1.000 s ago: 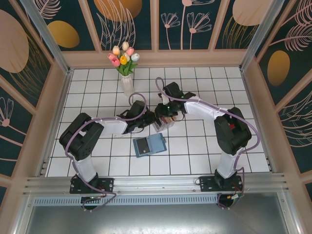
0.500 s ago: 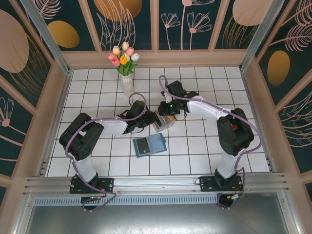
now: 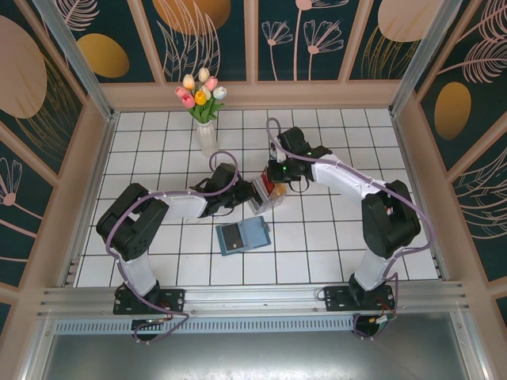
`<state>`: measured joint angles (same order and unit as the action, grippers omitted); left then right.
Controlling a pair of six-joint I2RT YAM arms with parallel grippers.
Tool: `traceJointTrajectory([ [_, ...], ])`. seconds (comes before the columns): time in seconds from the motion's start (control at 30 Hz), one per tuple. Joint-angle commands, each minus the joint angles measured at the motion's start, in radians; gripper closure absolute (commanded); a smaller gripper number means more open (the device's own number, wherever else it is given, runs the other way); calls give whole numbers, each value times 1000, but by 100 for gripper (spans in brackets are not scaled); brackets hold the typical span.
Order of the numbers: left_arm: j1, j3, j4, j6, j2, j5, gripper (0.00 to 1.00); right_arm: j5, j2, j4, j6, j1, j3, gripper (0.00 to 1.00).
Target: Put the credit cards into the card holder
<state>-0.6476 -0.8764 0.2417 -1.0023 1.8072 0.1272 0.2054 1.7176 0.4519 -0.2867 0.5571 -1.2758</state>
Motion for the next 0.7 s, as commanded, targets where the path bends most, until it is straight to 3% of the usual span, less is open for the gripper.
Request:
traceJointTrajectory([
  [0.0,5,13,-111,25,14,-15,68,-109,-90,4,25,-2,21,96],
  [0.13,6,2,-122,33,8,-15,68,-114,-137,-8,46,-2,34,97],
  [0.33,5,-3,-127,42,-6,-21,68,87,-154,-63,49,20,73,99],
  [0.67,5,18,-119,33,-6,-16,68,44,-87,-94,46,76,98,99],
])
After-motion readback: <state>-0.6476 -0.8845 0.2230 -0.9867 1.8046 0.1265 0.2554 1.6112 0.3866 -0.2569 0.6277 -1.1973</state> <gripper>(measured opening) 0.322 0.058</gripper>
